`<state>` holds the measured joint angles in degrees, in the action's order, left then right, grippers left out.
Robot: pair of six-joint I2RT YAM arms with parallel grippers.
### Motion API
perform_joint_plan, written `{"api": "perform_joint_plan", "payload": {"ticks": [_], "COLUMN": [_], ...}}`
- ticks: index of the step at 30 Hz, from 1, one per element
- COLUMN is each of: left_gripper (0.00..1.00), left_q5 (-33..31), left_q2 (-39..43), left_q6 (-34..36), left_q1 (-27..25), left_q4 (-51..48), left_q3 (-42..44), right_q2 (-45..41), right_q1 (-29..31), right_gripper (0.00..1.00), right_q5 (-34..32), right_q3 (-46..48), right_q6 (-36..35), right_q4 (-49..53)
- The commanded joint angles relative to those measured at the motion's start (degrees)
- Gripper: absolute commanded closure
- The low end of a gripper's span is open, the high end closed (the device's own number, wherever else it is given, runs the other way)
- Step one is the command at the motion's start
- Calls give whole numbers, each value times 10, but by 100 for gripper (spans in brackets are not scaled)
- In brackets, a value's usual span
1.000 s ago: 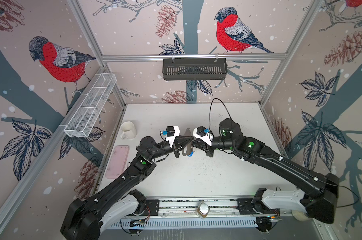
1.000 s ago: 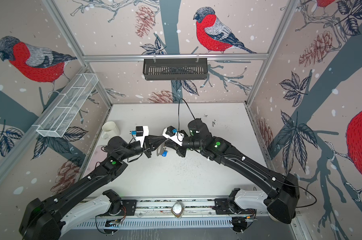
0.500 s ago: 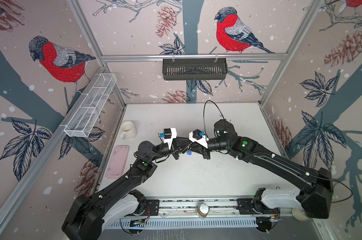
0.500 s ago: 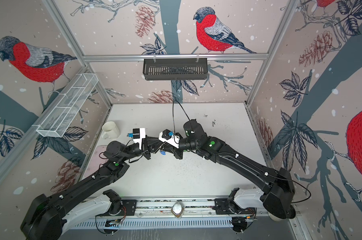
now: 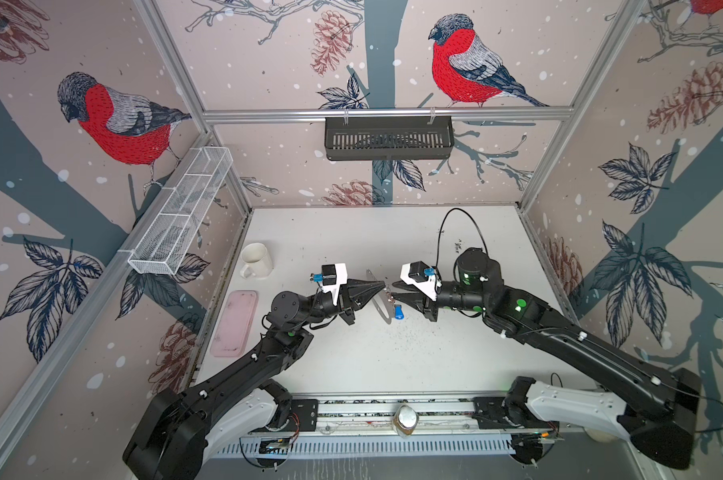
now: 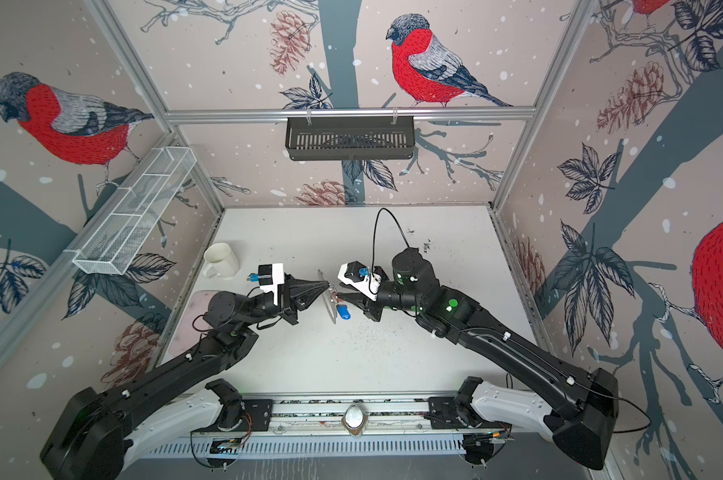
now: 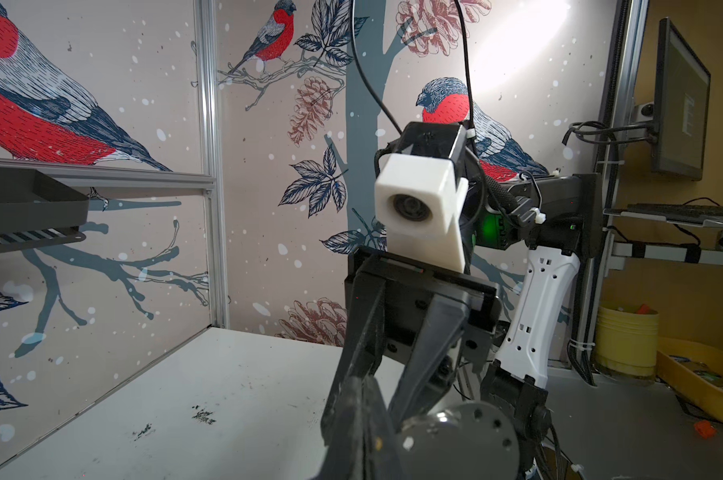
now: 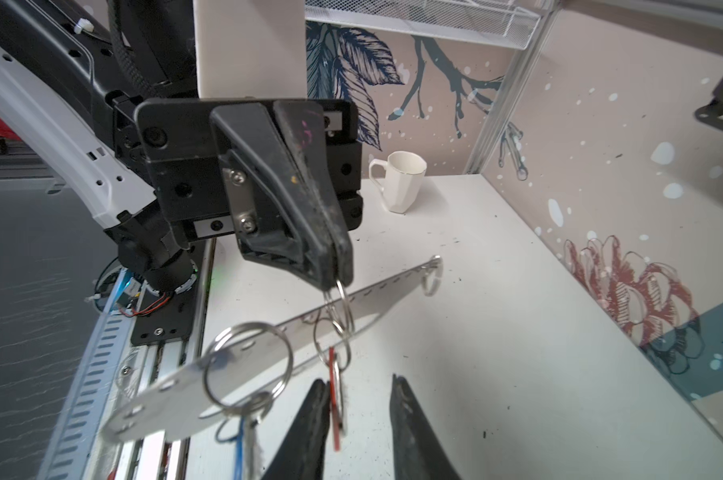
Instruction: Put the keys on the keyring
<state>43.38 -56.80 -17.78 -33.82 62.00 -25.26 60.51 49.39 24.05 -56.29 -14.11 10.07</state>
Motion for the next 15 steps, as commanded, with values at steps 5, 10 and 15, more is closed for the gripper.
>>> {"api": "perform_joint_plan", "payload": {"ticks": [5, 10, 15], "left_gripper": [100, 100, 100], "left_q5": [0, -5, 0], "left_q2": [-3, -10, -23], "left_q6": [-13, -12, -15], "left_q1": [1, 1, 1], "left_q4": [122, 173, 206], "left_q3": [21, 38, 42], "right_q2": [-45, -50, -38], "right_q1": [-3, 0, 3], "right_gripper": [83, 85, 85], "right_q5": [-43, 5, 39], "right_q3": [46, 71, 72], "right_q6": [41, 74, 88], "right_q4": [-109, -186, -207]}}
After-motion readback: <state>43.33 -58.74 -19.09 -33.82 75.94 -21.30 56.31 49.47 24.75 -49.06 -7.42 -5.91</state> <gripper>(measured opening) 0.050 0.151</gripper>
